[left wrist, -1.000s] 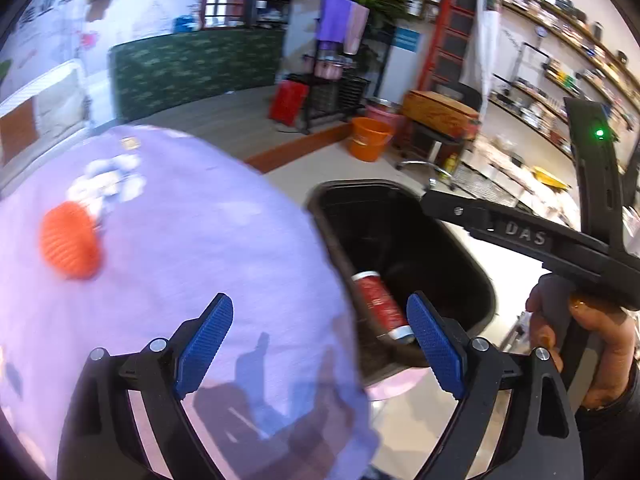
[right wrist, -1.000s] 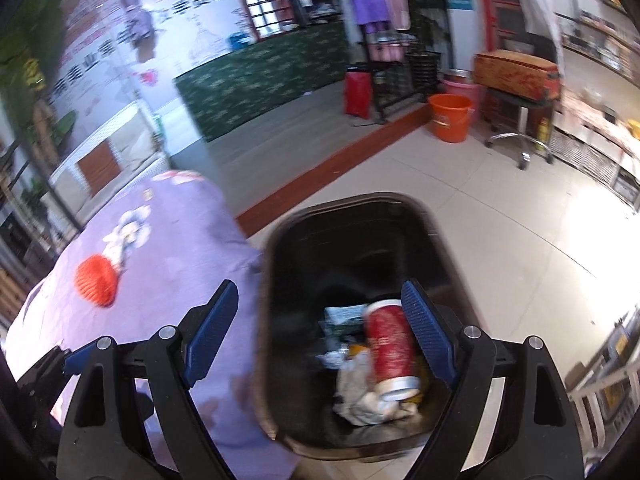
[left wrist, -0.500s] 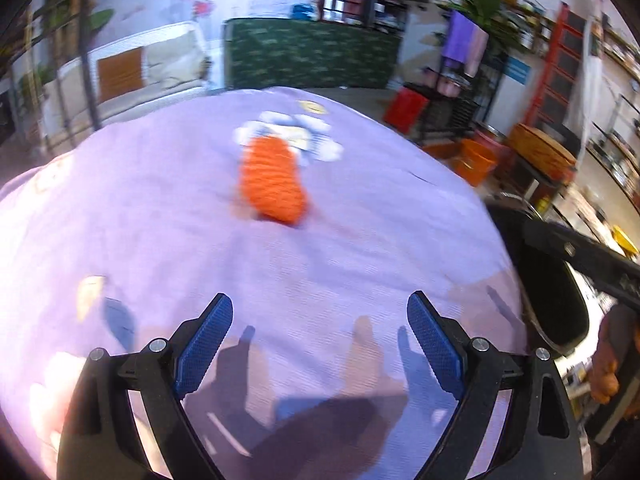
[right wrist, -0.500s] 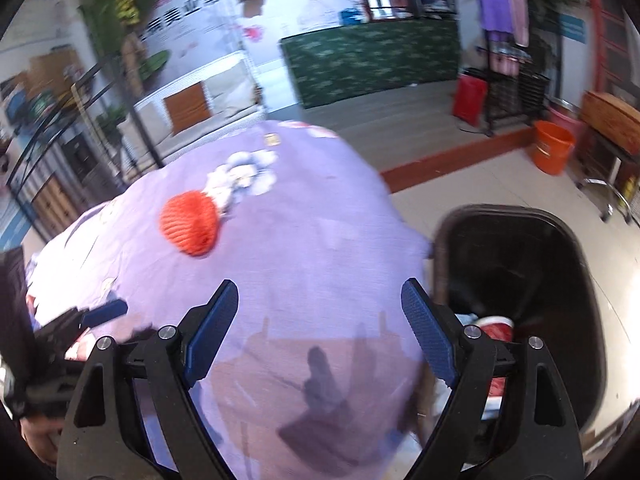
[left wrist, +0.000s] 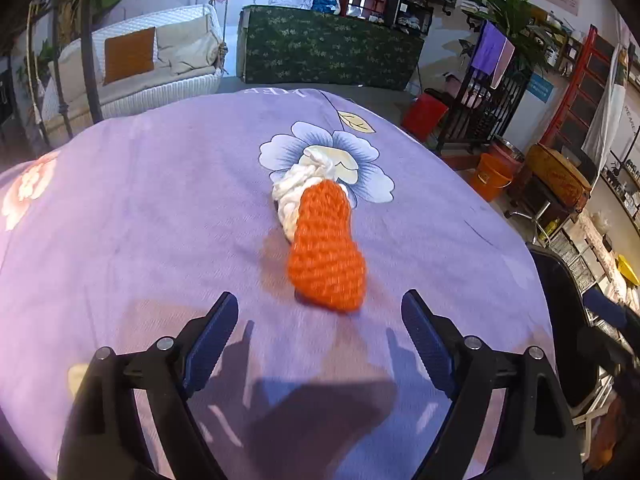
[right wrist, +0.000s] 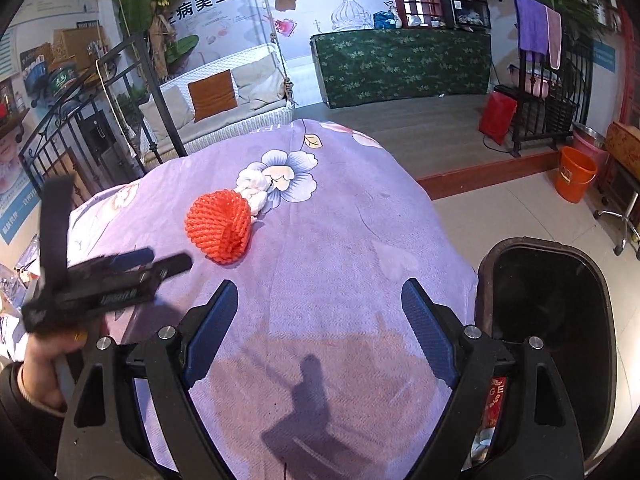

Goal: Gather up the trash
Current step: 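Grasp the orange knit netting with the left gripper, then grasp the white crumpled tissue with the right gripper while the left gripper holds the netting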

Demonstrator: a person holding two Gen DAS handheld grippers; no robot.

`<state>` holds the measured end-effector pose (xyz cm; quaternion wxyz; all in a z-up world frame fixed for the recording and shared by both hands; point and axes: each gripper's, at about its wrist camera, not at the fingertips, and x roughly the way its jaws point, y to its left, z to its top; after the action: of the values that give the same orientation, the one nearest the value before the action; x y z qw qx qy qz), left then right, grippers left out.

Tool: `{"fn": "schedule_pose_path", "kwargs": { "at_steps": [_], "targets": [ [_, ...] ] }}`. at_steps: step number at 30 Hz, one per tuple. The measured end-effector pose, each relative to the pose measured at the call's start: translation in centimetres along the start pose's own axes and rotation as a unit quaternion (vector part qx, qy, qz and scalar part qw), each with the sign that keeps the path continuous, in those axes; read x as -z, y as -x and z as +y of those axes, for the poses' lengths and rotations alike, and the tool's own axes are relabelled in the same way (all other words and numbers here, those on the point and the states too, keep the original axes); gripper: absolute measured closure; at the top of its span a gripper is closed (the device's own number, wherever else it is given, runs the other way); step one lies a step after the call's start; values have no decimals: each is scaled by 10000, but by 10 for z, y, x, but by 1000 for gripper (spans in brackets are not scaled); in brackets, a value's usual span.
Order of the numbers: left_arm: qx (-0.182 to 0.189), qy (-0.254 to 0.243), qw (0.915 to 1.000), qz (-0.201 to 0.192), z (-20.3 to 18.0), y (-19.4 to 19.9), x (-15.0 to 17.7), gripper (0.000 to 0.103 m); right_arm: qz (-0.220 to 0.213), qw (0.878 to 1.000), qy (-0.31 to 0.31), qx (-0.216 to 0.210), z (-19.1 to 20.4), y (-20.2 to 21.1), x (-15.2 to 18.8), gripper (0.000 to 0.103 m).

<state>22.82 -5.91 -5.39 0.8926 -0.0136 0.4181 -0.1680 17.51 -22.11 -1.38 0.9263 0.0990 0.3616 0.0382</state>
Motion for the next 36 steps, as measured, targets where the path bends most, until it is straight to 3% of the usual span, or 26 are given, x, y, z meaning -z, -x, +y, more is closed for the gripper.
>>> {"fn": "schedule_pose_path", "kwargs": {
  "at_steps": [6,8,11,13,23,31,36],
  "targets": [
    [58,212,9993,290,3,-34,-14,40,104,9999,56,66,2,-10,-3,19],
    [132,242,9989,376,3,-37,-16,59,135,9999,67,65,3,-15,-5,19],
    [161,84,9992,344,2,-32,-14,74,150,9998,95,75,5,-19,-7,19],
    [162,0,9995,258,0,-23,-11,79,189,9997,99,72,6,-24,-8,19],
    [-52,149,9993,-338,16,36,-1,81,425,9986,236,-214,27,-52,-19,19],
    [-298,496,9978,-326,39,47,5,80,846,9927,590,-618,69,-106,-50,19],
    [-391,563,9972,-306,48,45,8,80,1178,9873,920,-544,101,-157,-74,19]
  ]
}}
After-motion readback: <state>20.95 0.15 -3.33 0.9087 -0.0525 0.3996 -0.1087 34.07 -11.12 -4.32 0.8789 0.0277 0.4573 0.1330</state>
